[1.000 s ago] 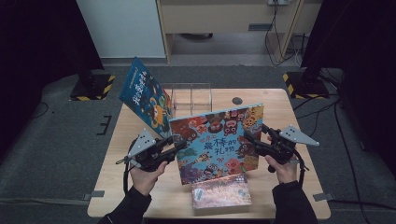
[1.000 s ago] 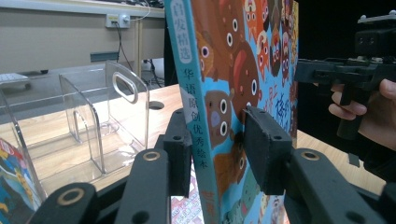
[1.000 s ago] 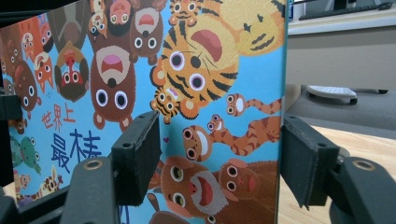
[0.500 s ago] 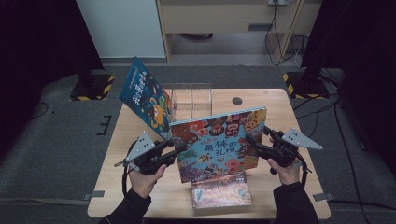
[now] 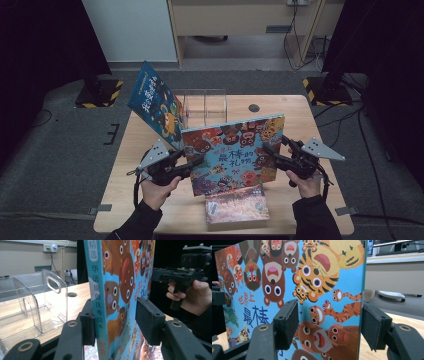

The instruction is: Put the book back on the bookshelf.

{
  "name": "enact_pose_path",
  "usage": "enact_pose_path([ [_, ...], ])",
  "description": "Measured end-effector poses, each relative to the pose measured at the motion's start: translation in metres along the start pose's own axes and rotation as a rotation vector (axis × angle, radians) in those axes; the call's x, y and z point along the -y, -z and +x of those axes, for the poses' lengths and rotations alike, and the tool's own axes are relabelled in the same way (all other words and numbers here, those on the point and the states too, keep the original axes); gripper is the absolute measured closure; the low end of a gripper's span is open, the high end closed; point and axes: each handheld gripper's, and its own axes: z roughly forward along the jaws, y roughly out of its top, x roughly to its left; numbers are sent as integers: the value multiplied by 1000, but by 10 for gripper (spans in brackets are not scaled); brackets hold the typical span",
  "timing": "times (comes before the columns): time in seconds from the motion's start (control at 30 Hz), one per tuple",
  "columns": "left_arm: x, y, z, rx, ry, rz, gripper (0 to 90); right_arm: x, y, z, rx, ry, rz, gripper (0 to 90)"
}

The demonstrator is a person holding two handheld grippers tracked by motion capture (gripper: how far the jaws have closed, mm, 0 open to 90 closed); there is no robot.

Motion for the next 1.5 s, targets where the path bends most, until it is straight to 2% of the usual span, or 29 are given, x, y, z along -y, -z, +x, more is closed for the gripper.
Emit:
enact_pose_path([
  [0.07,0,0,0,-1,0,0,528,0,0,0,1,-2,3,360],
  [0.13,0,3,1,2,5,5,620,0,-1,0,1,-2,4,359],
  [0.17,-1,4,3,22,20,7,637,0,-1,0,0,-2,4,359],
  [0.2,-1,4,3,22,13,8,644,0,-1,0,-1,-1,4,353],
  [0.5,-3,4,-2,33,-6,27,664,-2,-4,-1,1,8,17,308],
  [0.7,-6,2,-4,36,-1,36,673,-7,-7,-3,14,16,20,312],
  [0.83,-8,4,-6,20,-20,33,679,-10,-11,-3,16,16,18,308],
  [1.1,-10,8,-4,15,-33,35,663,-10,-13,-2,-5,25,9,325],
  [1.3,-20,4,-17,47,-63,7,630,-9,-8,1,-26,35,2,318],
  [1.43,-25,4,-23,30,-83,5,640,-10,-7,2,-36,30,11,292],
  [1.5,-25,5,-23,27,-79,8,659,-11,-7,2,-46,31,11,278],
])
